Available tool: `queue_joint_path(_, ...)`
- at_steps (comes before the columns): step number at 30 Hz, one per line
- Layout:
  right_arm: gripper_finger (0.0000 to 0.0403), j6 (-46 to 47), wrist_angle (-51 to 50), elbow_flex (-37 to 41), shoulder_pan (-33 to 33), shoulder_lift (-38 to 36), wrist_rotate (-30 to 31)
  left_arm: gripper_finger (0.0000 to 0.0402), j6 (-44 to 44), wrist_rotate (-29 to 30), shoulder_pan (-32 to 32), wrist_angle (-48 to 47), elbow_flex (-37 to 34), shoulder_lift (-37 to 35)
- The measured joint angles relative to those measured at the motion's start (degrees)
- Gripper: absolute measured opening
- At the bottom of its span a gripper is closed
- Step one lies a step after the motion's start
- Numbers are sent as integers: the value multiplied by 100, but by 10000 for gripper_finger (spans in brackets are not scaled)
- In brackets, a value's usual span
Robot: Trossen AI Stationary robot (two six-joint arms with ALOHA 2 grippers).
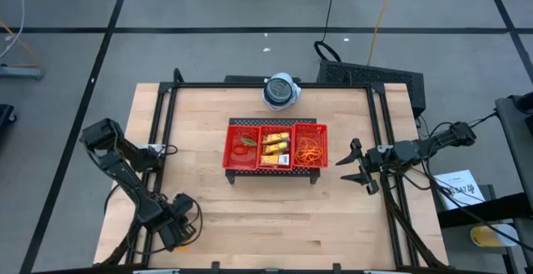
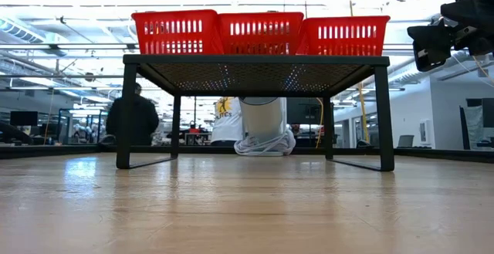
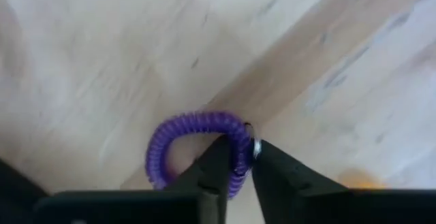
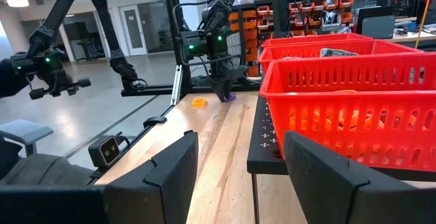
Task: Pick & Place Office Desk Supplies
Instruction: Put the violet spring keychain into the left red bin
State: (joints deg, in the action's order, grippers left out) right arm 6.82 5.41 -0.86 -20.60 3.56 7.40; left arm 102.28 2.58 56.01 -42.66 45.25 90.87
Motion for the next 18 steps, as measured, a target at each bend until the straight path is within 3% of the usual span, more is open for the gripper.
queue_joint_path(7,206,-1,0,-1,0,1,0,10,-218,1242,-16,267,-31,24)
queue_joint_path(12,206,0,0,-1,0,-1,0,37,-773,2080,-180,845,-26,24)
queue_joint_path(18,206,-1,2,0,0,1,0,55,-2512,2658,-607,1826,-24,20)
